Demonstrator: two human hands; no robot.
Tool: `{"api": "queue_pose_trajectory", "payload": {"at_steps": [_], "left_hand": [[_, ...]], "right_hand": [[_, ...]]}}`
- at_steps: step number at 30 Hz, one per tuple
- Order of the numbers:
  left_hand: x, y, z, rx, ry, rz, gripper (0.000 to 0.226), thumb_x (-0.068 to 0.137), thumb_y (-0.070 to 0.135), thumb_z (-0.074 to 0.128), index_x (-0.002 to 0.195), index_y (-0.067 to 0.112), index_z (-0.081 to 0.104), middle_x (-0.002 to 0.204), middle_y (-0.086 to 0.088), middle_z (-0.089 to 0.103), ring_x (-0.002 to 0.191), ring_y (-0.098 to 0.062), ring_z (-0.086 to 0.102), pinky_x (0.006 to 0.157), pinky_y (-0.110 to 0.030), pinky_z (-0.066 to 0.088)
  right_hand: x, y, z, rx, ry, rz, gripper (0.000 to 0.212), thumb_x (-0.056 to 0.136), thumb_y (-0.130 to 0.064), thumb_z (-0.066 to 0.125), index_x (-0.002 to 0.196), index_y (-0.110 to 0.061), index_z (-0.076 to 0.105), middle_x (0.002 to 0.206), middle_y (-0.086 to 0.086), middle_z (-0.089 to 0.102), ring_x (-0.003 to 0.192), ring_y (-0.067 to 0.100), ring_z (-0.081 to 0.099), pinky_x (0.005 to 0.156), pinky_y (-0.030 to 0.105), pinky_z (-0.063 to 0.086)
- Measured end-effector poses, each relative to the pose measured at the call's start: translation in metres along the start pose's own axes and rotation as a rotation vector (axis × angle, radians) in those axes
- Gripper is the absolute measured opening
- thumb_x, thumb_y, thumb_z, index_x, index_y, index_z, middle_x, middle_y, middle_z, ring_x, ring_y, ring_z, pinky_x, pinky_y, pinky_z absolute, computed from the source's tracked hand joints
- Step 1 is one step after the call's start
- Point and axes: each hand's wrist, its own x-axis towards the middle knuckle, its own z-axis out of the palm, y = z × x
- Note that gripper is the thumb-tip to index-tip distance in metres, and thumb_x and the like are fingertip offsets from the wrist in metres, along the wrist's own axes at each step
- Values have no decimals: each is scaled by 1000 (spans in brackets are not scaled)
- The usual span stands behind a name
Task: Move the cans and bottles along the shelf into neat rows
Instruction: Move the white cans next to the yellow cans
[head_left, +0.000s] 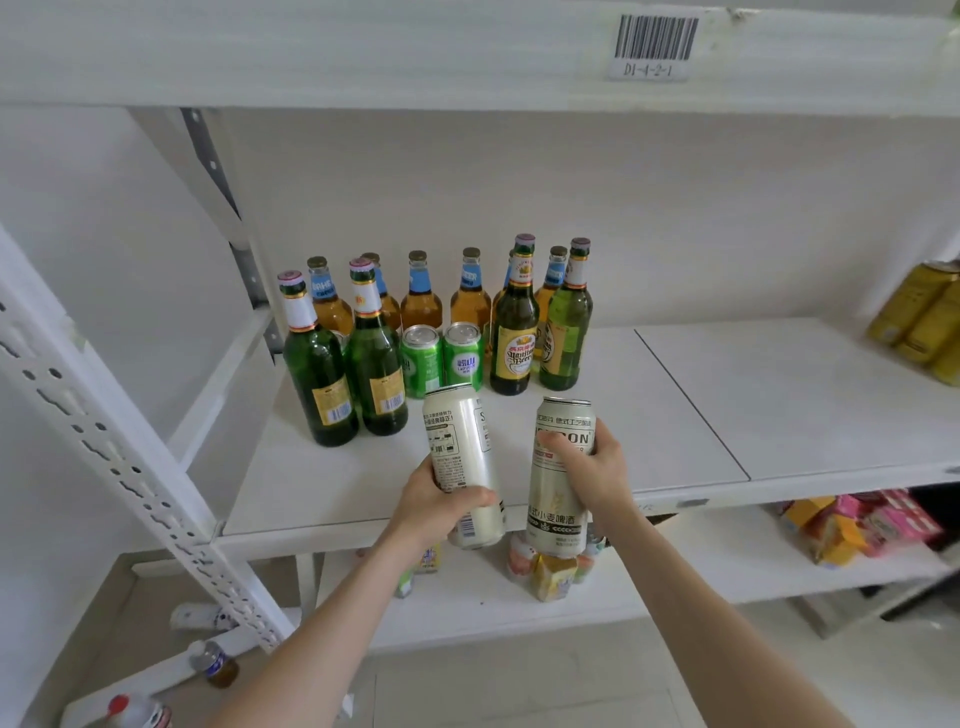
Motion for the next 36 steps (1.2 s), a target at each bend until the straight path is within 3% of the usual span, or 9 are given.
{"api": "queue_pose_trajectory", "payload": {"at_steps": [10, 15, 19, 23, 29, 36], "left_hand": [[-20, 21, 76, 0, -19, 17, 61, 45, 45, 81, 102, 41, 58, 98, 17, 70, 88, 2, 66, 64, -15, 51], [-29, 30, 133, -4, -4, 15, 62, 44, 46, 81, 101, 42, 56, 103, 15, 68, 95, -5, 64, 69, -23, 52], [-32, 36, 179, 9, 2, 27, 61, 46, 48, 81, 100, 43, 54, 103, 15, 67, 95, -4, 63, 68, -22, 50], [-30, 43, 219, 27, 0, 45, 62, 44, 49, 81, 100, 40, 56, 100, 15, 68, 93, -3, 65, 66, -18, 49], [-6, 58, 264, 65, -51, 56, 71, 48, 48, 81, 113, 35, 56, 106, 11, 68, 99, -8, 64, 75, -26, 53], [45, 77, 310, 106, -116, 78, 59, 61, 32, 84, 113, 34, 55, 109, 10, 66, 100, -8, 63, 71, -22, 50]], "right_hand": [[1, 2, -83, -19, 9, -8, 30, 72, -38, 77, 93, -23, 62, 82, -1, 71, 77, 17, 71, 60, 31, 56], [3, 0, -141, -12, -12, -17, 35, 68, -40, 77, 93, -22, 62, 84, 2, 71, 79, 20, 71, 65, 35, 59], [8, -1, -189, -14, -6, -10, 36, 68, -39, 77, 94, -19, 63, 88, 6, 71, 82, 24, 71, 70, 41, 61], [17, 0, -232, -24, 12, -4, 32, 71, -35, 78, 94, -19, 63, 90, 6, 71, 83, 23, 71, 70, 39, 61], [42, 2, -278, -31, 41, 1, 29, 72, -33, 79, 92, -18, 63, 90, 7, 71, 83, 24, 71, 73, 42, 61], [89, 5, -317, -24, 60, -1, 36, 65, -40, 77, 92, -21, 63, 87, 3, 71, 81, 20, 70, 60, 29, 55]]}}
